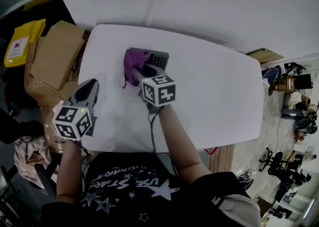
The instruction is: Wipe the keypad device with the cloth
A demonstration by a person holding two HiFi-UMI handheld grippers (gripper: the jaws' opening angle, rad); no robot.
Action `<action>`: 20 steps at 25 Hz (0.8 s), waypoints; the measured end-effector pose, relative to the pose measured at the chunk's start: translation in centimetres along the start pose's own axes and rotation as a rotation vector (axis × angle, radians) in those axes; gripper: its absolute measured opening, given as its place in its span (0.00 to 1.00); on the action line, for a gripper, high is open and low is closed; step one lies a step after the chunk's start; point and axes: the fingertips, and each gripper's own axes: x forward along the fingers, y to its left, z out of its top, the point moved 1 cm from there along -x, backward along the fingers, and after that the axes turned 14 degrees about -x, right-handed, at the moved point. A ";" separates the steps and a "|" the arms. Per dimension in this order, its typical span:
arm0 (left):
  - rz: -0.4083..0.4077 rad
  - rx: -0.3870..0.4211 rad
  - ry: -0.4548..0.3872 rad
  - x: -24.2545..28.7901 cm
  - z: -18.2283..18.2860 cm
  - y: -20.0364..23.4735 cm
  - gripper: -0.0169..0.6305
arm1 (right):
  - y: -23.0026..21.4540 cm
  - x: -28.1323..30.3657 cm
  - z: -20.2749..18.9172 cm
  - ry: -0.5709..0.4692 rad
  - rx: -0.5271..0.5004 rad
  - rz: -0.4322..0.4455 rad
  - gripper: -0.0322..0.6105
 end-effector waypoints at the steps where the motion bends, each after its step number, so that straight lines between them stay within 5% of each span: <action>1: -0.001 0.002 0.001 0.1 0.0 0.0 0.07 | -0.2 -0.1 -0.1 -0.001 0.004 -0.004 0.21; 20: -0.061 0.038 0.034 1.8 -0.5 -2.8 0.07 | -6.4 -6.3 -3.5 0.008 0.090 -0.172 0.21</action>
